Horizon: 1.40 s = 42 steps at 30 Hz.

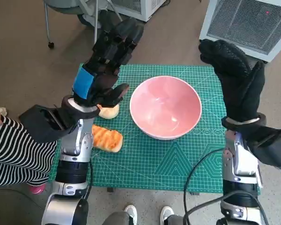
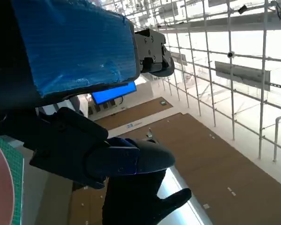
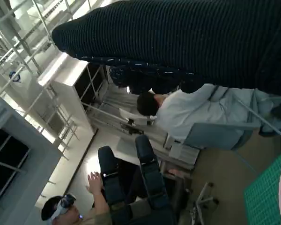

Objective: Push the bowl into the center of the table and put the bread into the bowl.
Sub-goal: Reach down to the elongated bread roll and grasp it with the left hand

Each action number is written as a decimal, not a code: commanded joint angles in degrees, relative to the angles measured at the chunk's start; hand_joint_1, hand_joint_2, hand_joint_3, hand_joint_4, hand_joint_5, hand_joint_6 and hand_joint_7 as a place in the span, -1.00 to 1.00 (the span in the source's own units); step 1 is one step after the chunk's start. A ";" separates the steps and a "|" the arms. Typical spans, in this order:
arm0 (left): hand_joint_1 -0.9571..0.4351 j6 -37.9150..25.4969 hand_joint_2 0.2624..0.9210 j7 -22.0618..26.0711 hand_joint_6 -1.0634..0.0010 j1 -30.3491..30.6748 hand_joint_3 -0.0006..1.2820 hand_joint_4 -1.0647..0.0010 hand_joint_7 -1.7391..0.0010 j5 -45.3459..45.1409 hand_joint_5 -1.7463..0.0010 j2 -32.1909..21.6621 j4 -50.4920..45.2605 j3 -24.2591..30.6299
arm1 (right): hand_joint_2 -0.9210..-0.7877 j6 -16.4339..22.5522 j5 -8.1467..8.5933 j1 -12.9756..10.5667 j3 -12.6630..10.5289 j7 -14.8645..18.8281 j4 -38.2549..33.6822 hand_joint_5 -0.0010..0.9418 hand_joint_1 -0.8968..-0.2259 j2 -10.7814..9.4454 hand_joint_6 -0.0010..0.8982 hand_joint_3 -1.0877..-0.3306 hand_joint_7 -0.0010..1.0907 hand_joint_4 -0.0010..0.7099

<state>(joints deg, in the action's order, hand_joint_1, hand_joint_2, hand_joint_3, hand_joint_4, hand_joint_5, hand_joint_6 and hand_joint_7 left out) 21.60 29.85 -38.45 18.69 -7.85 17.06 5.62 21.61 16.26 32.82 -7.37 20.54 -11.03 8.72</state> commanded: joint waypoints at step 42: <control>0.16 -27.96 0.46 21.86 0.50 2.19 -0.98 0.63 0.80 -20.67 1.00 -38.61 -20.02 -7.42 | -1.00 -0.98 0.14 -2.78 -0.33 -0.69 1.06 -0.99 -0.61 -0.49 -0.64 0.22 -0.39 -0.46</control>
<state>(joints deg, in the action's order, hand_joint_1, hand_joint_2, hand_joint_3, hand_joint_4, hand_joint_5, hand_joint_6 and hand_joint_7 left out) 8.31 44.86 -37.20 4.85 -35.56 8.58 2.80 21.31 16.56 32.37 -7.26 20.28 -9.93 8.08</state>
